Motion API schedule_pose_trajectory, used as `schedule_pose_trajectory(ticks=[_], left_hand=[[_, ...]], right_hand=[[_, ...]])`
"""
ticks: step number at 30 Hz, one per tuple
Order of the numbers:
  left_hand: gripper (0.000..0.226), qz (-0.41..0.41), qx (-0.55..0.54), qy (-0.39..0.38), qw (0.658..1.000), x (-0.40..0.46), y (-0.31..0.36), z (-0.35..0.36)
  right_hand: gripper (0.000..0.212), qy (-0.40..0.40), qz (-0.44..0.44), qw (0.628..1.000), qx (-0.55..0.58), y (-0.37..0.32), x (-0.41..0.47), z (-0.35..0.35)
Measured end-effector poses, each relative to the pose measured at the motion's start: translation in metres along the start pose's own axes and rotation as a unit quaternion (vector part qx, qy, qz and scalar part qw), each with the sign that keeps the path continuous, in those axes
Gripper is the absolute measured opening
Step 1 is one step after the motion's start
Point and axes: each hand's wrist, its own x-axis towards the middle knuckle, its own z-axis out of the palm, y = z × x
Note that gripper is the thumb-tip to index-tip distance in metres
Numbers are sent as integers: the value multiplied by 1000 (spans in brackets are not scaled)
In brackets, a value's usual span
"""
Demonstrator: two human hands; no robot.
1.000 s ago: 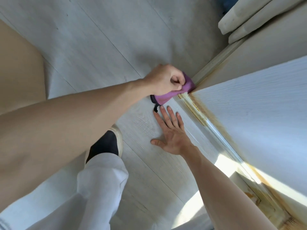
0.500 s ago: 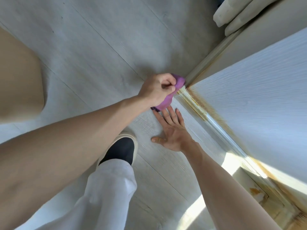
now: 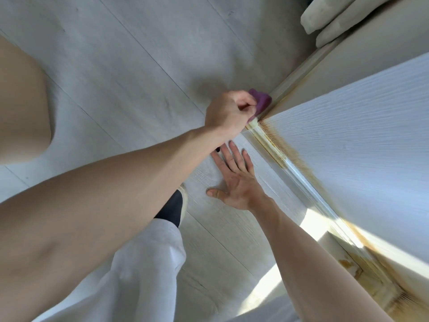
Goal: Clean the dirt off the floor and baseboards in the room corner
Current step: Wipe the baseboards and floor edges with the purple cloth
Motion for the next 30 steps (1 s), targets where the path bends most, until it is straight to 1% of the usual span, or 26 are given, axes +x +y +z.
schedule_pose_trajectory(ticks=[4, 5, 8, 10, 12, 15, 18, 23, 25, 30], left_hand=[[23, -8, -58, 19, 998, -21, -17, -1], [23, -13, -60, 31, 998, -22, -18, 0], [13, -27, -70, 67, 995, -20, -9, 3], [14, -55, -100, 60, 992, -28, -12, 6], [20, -99, -132, 51, 985, -31, -15, 9], [24, -130, -156, 83, 976, -25, -15, 14], [22, -138, -180, 75, 971, -31, -16, 19], [23, -151, -192, 86, 966, -34, -10, 20], [25, -146, -203, 78, 965, -36, -8, 22], [29, -100, -148, 58, 982, -39, -2, 27]], right_hand=[[102, -23, 16, 1000, -8, 1, 1, -3], [103, -18, 14, 1000, -12, 0, 1, -2], [101, -14, 20, 1000, -1, 0, 0, -1], [100, -12, 22, 999, 26, 0, 0, -1], [101, -7, 24, 999, 37, 1, 1, 0], [103, -4, 21, 999, 30, 3, 2, 3], [103, -18, 30, 999, 20, 1, 2, 3], [105, -44, 40, 998, 37, 0, 1, -1], [104, -46, 44, 997, 53, 0, 0, 0], [103, -29, 48, 997, 50, 2, 1, 3]])
